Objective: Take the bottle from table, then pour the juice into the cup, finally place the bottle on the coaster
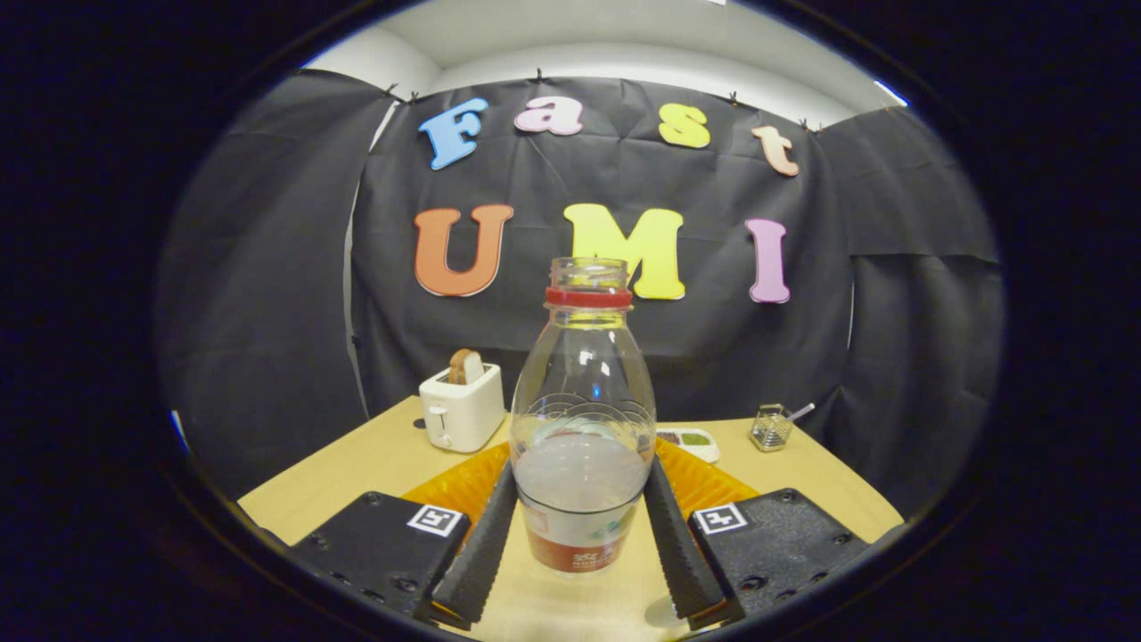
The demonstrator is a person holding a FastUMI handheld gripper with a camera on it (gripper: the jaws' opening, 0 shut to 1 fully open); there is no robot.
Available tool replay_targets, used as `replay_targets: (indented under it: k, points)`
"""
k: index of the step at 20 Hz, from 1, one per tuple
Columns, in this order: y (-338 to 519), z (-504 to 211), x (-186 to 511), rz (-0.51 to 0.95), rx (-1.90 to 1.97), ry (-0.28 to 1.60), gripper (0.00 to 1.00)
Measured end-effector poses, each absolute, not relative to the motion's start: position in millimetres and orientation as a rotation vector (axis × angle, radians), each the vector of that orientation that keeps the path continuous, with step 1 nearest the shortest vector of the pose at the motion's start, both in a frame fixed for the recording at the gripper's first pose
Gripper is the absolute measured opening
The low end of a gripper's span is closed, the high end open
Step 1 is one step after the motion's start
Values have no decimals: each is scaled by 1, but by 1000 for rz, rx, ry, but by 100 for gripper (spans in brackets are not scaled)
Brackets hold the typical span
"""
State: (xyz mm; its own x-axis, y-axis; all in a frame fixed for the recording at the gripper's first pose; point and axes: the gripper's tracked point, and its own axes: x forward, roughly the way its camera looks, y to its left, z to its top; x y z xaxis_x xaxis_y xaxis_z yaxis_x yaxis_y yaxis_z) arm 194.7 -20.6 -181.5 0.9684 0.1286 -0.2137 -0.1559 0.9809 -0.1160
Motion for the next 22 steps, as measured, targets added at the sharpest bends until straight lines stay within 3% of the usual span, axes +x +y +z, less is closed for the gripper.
replay_targets:
  k: [13,22]
  points:
    - [-37,-307,288,110,-76,271,80]
    - [-25,-338,295,133,-120,286,81]
